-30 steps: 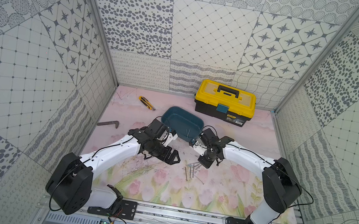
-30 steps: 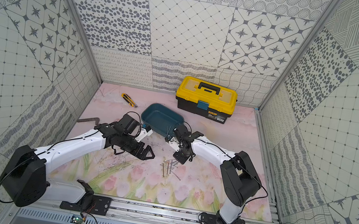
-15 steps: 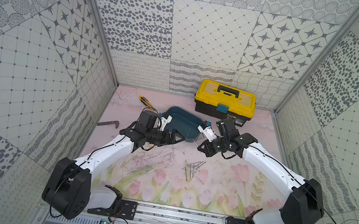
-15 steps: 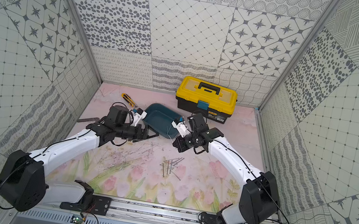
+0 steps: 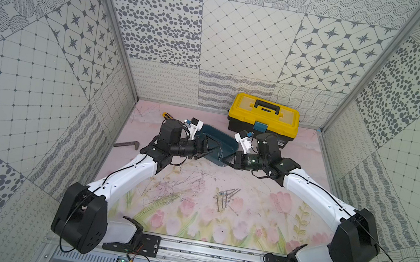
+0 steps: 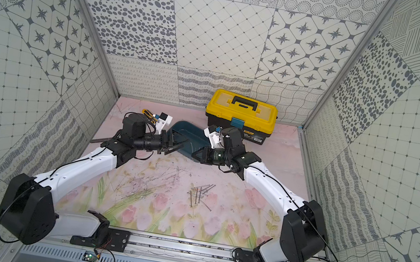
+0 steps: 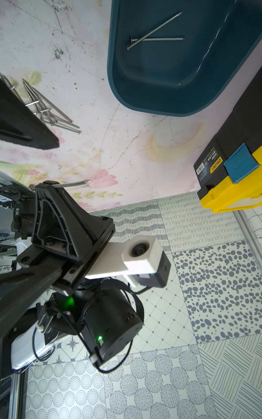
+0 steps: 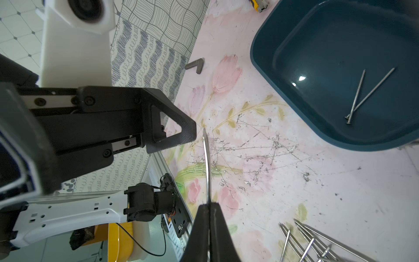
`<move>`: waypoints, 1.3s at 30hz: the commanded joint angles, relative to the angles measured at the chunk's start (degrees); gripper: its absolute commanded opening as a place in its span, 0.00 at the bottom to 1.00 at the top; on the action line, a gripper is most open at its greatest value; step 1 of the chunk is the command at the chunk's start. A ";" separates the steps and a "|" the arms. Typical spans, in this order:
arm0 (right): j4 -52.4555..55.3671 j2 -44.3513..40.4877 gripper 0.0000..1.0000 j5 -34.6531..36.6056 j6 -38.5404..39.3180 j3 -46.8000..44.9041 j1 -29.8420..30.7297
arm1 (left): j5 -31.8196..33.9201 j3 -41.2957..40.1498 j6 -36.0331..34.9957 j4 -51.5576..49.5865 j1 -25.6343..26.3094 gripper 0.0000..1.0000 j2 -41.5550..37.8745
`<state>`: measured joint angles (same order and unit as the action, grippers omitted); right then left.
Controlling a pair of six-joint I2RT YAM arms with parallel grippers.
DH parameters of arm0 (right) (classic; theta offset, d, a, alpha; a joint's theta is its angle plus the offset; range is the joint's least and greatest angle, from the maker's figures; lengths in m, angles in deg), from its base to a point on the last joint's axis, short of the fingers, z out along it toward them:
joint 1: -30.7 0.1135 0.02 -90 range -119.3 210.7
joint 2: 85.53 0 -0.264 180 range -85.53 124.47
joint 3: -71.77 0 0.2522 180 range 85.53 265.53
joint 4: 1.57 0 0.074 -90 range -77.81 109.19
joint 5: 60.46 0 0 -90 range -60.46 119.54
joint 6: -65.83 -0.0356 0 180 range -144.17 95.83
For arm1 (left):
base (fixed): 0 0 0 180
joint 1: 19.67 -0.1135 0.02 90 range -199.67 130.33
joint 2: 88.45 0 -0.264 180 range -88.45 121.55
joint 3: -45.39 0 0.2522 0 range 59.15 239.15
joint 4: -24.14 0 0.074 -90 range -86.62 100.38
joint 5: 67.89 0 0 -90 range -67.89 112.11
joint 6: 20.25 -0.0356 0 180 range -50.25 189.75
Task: Put the nails on the desktop into the storage box
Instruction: Pick up the nail from the center of the board.
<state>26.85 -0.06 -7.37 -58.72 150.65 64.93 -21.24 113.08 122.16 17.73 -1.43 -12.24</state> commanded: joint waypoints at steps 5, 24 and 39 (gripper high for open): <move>-9.64 -0.48 0.00 -2.17 -8.91 -0.74 -0.15 | -1.23 3.91 -0.44 -2.02 2.16 0.76 1.66; -11.14 -0.07 0.00 -2.40 -11.64 0.36 0.30 | -0.20 8.77 -1.83 -4.82 3.12 0.13 7.54; -1.44 -0.24 0.69 0.00 -6.07 3.92 -2.07 | 0.69 14.27 -10.71 -14.69 2.36 0.00 9.38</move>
<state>20.86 0.16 -9.22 -69.21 151.59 63.99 -20.91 124.71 118.57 8.40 1.34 -3.46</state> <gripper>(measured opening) 0.628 0.050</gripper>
